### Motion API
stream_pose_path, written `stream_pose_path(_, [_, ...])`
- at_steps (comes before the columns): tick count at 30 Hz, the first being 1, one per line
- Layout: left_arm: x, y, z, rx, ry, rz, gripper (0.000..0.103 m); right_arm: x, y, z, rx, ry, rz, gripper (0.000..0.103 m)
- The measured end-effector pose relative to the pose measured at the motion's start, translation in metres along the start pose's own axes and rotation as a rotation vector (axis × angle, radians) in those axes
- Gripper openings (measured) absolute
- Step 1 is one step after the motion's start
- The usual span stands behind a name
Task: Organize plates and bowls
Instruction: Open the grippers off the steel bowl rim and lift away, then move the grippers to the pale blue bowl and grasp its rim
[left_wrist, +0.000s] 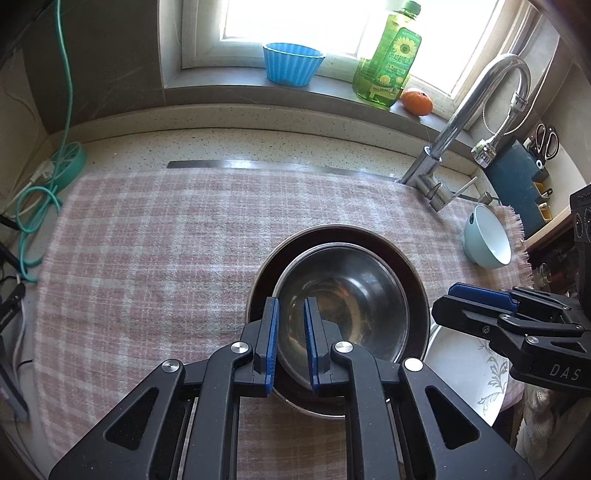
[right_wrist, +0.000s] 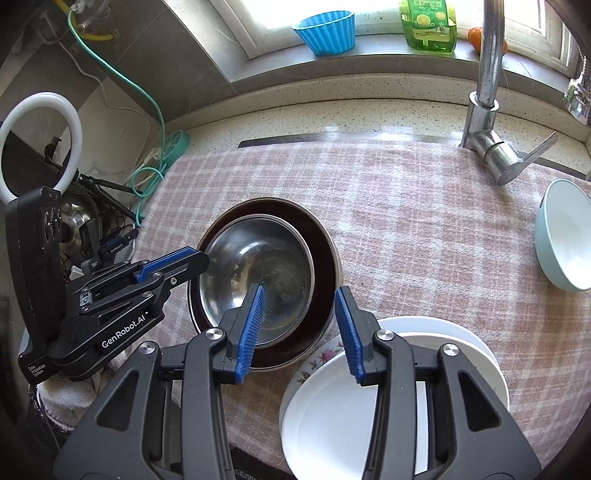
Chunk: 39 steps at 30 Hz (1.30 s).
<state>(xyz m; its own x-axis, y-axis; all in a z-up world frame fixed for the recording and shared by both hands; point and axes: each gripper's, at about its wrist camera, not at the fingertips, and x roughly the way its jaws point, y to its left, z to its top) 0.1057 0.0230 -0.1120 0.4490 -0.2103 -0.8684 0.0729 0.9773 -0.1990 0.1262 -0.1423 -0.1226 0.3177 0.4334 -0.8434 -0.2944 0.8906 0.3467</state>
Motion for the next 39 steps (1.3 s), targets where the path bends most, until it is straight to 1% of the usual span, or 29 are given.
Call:
stream_pose_path(4, [-0.005, -0.011, 0.005, -0.005, -0.015, -0.022, 0.012, -0.018, -0.013, -0.006, 0.009, -0.037, -0.020, 0.045])
stream_pose_path(8, [-0.006, -0.031, 0.008, 0.004, -0.019, -0.055, 0.012, -0.040, -0.039, -0.015, 0.050, -0.076, -0.035, 0.047])
stream_pose_path(9, [-0.005, -0.037, 0.008, 0.008, -0.018, -0.065, 0.016, -0.045, -0.047, -0.017, 0.062, -0.087, -0.039, 0.047])
stream_pose_path(10, [-0.005, -0.044, 0.008, 0.014, -0.018, -0.074, 0.018, -0.051, -0.054, -0.019, 0.074, -0.097, -0.047, 0.047])
stream_pose_path(14, [-0.002, -0.073, 0.009, 0.044, -0.017, -0.104, 0.018, -0.077, -0.088, -0.025, 0.116, -0.138, -0.065, 0.047])
stream_pose_path(18, [0.006, -0.104, 0.011, 0.063, 0.002, -0.144, 0.018, -0.099, -0.118, -0.029, 0.137, -0.163, -0.081, 0.047])
stream_pose_path(22, [0.015, -0.141, 0.014, 0.099, 0.014, -0.178, 0.018, -0.117, -0.153, -0.033, 0.178, -0.179, -0.122, 0.047])
stream_pose_path(24, [0.020, -0.157, 0.018, 0.111, 0.016, -0.194, 0.019, -0.122, -0.174, -0.034, 0.210, -0.170, -0.128, 0.049])
stream_pose_path(26, [0.026, -0.173, 0.022, 0.118, 0.017, -0.208, 0.023, -0.125, -0.194, -0.034, 0.237, -0.170, -0.138, 0.049])
stream_pose_path(30, [0.042, -0.201, 0.032, 0.135, 0.027, -0.217, 0.023, -0.126, -0.228, -0.032, 0.280, -0.175, -0.148, 0.049])
stream_pose_path(34, [0.063, -0.219, 0.044, 0.127, 0.054, -0.216, 0.023, -0.119, -0.256, -0.026, 0.330, -0.166, -0.116, 0.049])
stream_pose_path(39, [0.091, -0.232, 0.058, 0.094, 0.100, -0.208, 0.023, -0.103, -0.278, -0.017, 0.387, -0.139, -0.069, 0.048])
